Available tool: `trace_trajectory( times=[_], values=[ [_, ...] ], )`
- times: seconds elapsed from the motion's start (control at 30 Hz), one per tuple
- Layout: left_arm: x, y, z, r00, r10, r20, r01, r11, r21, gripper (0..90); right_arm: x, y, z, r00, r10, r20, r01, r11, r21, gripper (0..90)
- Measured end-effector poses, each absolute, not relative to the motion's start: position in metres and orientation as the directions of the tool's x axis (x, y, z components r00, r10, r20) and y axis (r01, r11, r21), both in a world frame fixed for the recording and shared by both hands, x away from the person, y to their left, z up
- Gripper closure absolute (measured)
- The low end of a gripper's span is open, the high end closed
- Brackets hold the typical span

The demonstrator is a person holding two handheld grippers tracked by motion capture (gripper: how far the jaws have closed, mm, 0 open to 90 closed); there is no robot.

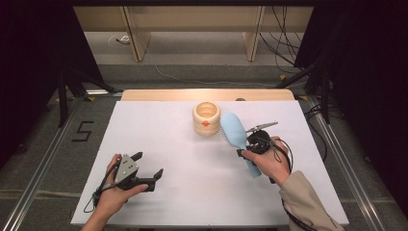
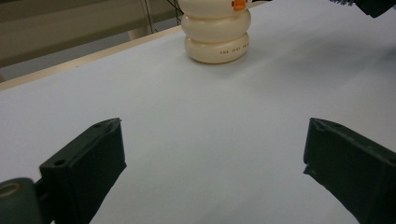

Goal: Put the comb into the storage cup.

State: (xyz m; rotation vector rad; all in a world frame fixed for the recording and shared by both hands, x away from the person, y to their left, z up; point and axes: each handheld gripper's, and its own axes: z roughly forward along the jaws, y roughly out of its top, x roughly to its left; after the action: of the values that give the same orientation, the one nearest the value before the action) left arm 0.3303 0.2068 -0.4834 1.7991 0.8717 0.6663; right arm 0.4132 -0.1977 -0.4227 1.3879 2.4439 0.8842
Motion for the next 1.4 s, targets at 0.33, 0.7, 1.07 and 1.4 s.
trace_trajectory(
  times=[0.33, 0.7, 1.07, 1.4],
  values=[
    [0.330, 0.207, -0.484, 0.590, 0.806, 0.052, 0.262, -0.251, 0.932, 5.0, 0.413, -0.196, -0.425, -0.546, 0.830, 0.115, 0.710, 0.385, 0.589, 70.1],
    [0.330, 0.206, -0.484, 0.591, 0.805, 0.052, 0.262, -0.253, 0.931, 5.1, 0.412, -0.193, -0.425, -0.550, 0.827, 0.114, 0.689, 0.372, 0.621, 70.1],
    [0.329, 0.203, -0.484, 0.601, 0.797, 0.059, 0.258, -0.263, 0.930, 5.1, 0.410, -0.189, -0.425, -0.542, 0.832, 0.116, 0.660, 0.337, 0.672, 70.1],
    [0.329, 0.203, -0.483, 0.605, 0.795, 0.042, 0.262, -0.249, 0.932, 5.1, 0.409, -0.186, -0.426, -0.544, 0.830, 0.121, 0.639, 0.318, 0.700, 70.1]
  ],
)
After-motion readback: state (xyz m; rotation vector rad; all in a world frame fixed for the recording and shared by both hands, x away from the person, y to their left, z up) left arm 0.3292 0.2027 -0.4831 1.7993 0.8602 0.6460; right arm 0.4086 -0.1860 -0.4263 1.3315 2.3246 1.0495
